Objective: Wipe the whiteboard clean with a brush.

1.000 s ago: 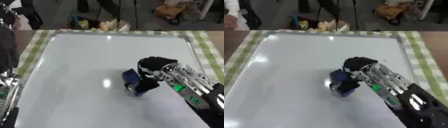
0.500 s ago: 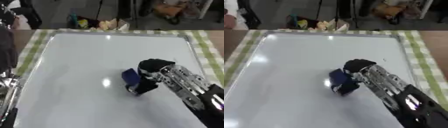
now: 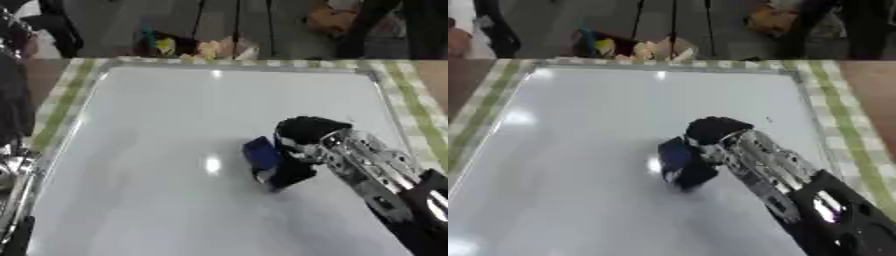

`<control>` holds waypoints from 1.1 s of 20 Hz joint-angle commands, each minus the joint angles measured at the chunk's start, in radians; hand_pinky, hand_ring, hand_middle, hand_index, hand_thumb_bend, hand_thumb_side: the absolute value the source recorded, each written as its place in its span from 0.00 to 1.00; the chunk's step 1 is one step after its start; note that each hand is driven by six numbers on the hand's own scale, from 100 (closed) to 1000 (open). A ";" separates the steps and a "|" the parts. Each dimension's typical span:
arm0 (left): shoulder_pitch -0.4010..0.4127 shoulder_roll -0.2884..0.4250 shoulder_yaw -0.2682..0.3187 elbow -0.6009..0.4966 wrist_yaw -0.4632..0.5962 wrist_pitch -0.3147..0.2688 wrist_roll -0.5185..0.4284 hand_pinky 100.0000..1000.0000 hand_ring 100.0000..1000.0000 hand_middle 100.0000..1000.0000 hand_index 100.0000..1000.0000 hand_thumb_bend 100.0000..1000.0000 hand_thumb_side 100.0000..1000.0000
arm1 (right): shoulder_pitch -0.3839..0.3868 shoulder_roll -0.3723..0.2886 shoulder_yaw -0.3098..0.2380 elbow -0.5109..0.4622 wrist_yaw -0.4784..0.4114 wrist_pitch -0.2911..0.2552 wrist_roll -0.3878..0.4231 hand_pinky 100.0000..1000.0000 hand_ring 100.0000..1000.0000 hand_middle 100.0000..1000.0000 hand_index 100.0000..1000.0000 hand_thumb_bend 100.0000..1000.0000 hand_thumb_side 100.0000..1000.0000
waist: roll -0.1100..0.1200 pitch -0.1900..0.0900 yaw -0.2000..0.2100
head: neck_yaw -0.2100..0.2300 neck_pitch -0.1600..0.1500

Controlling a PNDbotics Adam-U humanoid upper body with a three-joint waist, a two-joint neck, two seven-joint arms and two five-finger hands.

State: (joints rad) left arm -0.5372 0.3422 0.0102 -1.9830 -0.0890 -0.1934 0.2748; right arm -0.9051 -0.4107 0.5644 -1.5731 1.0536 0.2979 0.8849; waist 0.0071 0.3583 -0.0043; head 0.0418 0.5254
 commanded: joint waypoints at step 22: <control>-0.024 0.012 -0.007 -0.017 0.000 -0.003 -0.018 0.63 0.78 0.64 0.79 0.00 0.98 | 0.001 -0.002 -0.005 0.068 0.045 0.004 -0.028 0.44 0.61 0.58 0.08 0.13 0.76 | 0.000 -0.013 0.017 | -0.013 -0.015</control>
State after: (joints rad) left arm -0.5459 0.3421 0.0098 -1.9830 -0.0890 -0.1959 0.2616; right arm -0.8966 -0.4069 0.5654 -1.5103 1.0862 0.2950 0.8537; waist 0.0045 0.3631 0.0125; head 0.0322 0.5240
